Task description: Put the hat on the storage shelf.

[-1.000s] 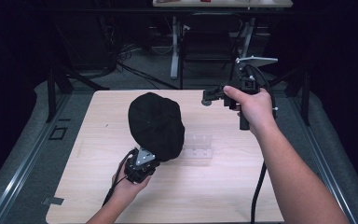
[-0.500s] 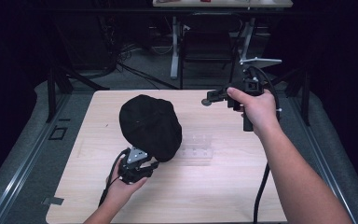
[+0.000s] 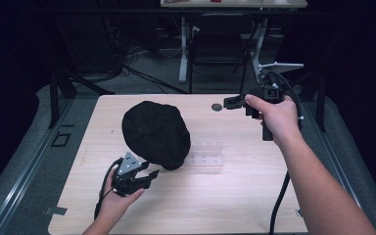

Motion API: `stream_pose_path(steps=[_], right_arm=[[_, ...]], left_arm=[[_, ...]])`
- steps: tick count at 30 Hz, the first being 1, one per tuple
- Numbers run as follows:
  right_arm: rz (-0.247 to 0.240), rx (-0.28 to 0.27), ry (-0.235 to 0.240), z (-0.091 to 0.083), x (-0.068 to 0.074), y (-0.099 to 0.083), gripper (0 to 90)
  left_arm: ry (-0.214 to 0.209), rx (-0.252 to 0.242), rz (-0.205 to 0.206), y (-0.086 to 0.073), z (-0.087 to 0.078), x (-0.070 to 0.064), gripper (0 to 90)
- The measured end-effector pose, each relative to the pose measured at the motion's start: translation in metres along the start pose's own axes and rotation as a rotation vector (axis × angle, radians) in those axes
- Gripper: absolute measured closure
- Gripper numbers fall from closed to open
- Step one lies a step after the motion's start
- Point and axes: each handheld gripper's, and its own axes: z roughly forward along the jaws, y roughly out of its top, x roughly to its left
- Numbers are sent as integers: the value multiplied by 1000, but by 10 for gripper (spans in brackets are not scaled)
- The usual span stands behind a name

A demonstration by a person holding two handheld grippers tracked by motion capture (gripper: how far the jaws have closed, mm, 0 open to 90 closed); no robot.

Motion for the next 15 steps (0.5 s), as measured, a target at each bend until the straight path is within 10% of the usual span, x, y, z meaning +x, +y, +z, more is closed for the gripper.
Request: stream_pose_path(steps=[15], right_arm=[[-7,7,-54,-21,-14,-21,766]], left_arm=[[66,21,-36,-20,-27,21,527]])
